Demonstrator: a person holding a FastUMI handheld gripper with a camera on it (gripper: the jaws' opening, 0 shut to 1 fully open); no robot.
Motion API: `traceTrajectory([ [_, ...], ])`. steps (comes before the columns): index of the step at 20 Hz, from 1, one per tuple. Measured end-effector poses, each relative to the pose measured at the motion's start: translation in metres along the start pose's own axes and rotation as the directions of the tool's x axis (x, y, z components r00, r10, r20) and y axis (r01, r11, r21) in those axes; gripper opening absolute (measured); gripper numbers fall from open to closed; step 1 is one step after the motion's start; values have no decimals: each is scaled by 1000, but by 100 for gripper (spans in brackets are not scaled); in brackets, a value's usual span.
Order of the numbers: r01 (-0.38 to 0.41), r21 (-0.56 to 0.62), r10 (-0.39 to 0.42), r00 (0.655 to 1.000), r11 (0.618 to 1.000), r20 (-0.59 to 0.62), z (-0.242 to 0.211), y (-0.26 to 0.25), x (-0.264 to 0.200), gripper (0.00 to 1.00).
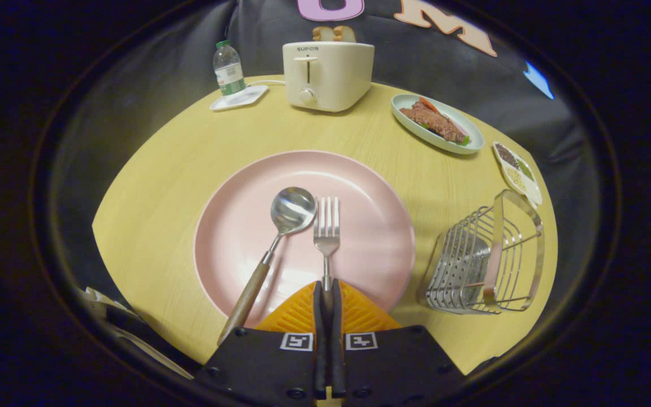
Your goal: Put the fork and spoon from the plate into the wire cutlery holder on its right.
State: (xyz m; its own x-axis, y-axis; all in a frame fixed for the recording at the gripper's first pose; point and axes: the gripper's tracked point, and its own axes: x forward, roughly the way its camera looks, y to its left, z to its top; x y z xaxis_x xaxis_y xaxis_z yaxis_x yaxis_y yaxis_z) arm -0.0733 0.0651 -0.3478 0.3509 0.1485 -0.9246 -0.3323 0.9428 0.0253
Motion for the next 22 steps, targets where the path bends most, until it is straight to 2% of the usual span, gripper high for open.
traceTrajectory([
  [6, -21, -4, 21, 1000, 1000, -20, 12, -9, -27, 7],
  [12, -74, 17, 75, 997, 997, -35, 25, -18, -63, 7],
  [17, -60, 6, 61, 996, 998, -58, 24, -50, -86, 7],
  [22, -7, -35, 4, 997, 999, -72, 28, -93, -108, 7],
])
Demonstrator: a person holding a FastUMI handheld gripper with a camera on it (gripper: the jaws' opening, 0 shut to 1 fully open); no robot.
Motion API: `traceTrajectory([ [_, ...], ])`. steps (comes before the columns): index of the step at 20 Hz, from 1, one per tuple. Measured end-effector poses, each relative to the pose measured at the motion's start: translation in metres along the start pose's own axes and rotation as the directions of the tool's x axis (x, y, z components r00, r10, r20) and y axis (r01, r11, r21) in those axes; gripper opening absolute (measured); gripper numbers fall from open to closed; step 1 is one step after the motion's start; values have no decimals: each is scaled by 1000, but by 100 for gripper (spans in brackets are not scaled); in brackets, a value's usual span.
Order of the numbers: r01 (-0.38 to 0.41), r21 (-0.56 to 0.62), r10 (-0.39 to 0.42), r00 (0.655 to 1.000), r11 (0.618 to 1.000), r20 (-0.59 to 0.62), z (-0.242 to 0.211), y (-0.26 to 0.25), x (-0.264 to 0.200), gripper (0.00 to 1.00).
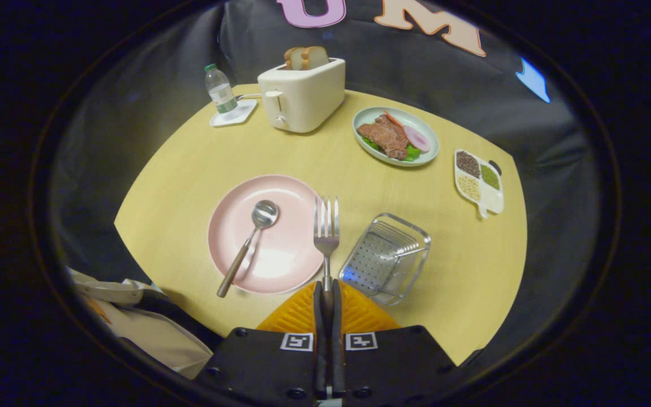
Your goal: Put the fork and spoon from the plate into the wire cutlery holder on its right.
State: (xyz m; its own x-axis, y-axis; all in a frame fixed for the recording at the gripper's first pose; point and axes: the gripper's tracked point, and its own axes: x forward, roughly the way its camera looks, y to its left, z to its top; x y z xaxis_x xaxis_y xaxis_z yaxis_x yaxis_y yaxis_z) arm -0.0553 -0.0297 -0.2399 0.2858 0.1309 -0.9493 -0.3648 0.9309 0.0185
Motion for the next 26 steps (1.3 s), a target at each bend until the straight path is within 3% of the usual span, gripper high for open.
traceTrajectory([
  [11, 75, -55, -81, 991, 996, -109, -20, -59, -7, 8],
  [26, 15, -88, -36, 969, 996, -244, -24, -49, 13, 13],
])
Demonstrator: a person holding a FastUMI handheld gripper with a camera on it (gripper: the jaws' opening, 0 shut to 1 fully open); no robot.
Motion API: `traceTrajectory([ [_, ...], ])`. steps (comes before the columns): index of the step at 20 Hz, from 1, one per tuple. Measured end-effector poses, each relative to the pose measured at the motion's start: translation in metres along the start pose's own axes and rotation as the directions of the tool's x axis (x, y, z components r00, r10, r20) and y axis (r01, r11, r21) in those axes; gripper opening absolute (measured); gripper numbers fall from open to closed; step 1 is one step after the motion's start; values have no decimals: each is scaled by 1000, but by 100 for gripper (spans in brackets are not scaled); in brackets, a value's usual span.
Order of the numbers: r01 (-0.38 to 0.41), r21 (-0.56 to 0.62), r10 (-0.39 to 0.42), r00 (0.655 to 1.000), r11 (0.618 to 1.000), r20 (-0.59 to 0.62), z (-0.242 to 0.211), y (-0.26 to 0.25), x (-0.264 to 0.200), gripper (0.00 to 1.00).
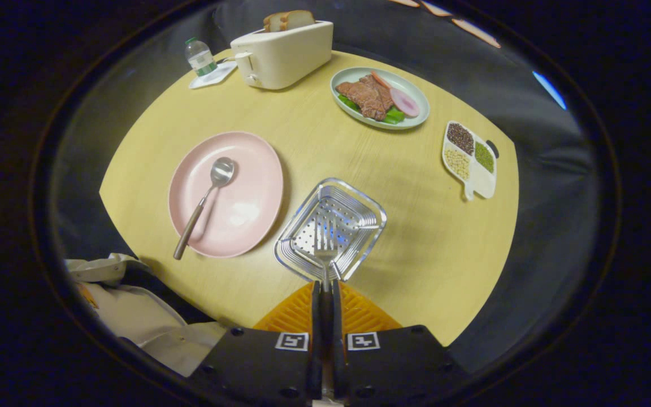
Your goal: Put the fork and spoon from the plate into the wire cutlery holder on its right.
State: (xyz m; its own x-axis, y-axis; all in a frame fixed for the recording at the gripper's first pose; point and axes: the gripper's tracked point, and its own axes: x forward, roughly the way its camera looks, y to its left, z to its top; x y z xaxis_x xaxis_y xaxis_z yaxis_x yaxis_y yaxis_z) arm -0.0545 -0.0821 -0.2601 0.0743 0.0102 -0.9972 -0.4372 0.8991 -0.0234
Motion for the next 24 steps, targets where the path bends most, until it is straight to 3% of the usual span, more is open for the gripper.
traceTrajectory([
  [5, 13, 5, -13, 999, 1000, 43, 10, 0, -2, 27],
  [6, 21, 5, -21, 998, 1000, 58, 11, 0, -3, 37],
  [9, 34, 17, -36, 991, 999, 127, 20, 2, -9, 53],
  [18, 5, 154, -68, 913, 988, 402, 52, 39, -23, 100],
  [24, 21, 161, -115, 795, 987, 596, 70, 75, -38, 100],
])
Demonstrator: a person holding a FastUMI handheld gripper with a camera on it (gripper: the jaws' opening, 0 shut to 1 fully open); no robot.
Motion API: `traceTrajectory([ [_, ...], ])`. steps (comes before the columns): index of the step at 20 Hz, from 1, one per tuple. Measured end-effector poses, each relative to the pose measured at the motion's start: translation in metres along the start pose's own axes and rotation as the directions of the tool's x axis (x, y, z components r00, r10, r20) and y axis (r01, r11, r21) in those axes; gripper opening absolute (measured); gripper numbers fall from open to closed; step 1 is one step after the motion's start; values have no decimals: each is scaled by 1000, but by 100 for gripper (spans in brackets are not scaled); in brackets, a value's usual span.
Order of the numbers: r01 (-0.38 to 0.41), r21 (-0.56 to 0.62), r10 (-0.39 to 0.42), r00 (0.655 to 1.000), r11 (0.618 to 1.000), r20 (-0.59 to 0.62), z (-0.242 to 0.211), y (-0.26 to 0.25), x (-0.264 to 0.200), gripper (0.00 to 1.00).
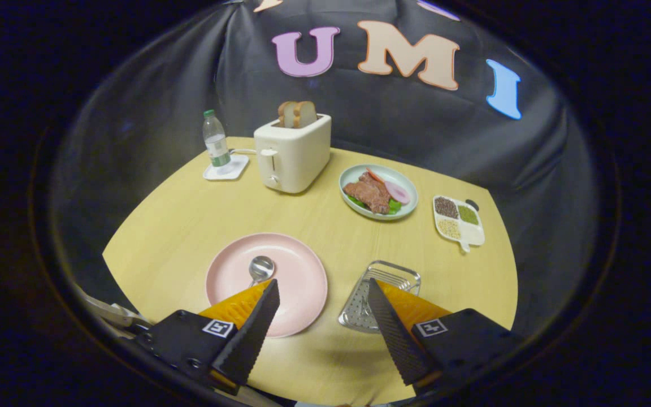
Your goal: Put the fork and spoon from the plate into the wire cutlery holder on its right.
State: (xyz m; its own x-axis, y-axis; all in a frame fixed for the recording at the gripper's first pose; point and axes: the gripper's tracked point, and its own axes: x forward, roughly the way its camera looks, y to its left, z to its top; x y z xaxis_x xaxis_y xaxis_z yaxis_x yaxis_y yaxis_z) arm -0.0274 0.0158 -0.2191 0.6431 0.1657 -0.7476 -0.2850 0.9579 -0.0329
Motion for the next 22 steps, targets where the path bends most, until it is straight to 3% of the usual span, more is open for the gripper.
traceTrajectory([
  [3, 34, -40, -33, 999, 999, 39, -5, 14, 2, 100],
  [8, 11, -13, -11, 1000, 1000, 21, -26, 52, 17, 100],
  [20, -23, -33, 18, 987, 999, -162, -93, 100, 64, 100],
  [22, -24, -35, 17, 981, 999, -191, -100, 103, 67, 89],
])
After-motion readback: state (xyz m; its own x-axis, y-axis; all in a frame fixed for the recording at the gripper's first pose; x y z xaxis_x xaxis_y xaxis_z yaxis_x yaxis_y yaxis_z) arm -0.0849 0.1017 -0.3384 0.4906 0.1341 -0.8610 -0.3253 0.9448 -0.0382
